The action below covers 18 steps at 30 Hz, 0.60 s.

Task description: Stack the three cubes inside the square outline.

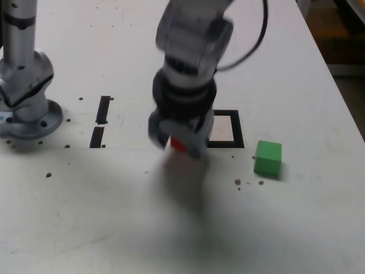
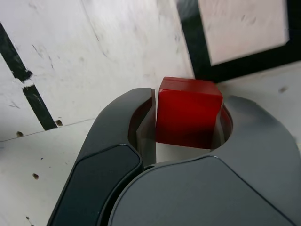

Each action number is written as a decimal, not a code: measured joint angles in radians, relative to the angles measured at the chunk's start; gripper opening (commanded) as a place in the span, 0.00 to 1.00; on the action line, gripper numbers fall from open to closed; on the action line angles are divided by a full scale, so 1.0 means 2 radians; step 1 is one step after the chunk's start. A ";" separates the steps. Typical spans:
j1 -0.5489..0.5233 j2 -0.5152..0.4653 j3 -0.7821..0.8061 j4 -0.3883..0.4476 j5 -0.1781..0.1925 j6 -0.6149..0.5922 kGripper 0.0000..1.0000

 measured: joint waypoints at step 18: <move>0.107 0.040 -0.058 0.003 -0.013 -0.003 0.34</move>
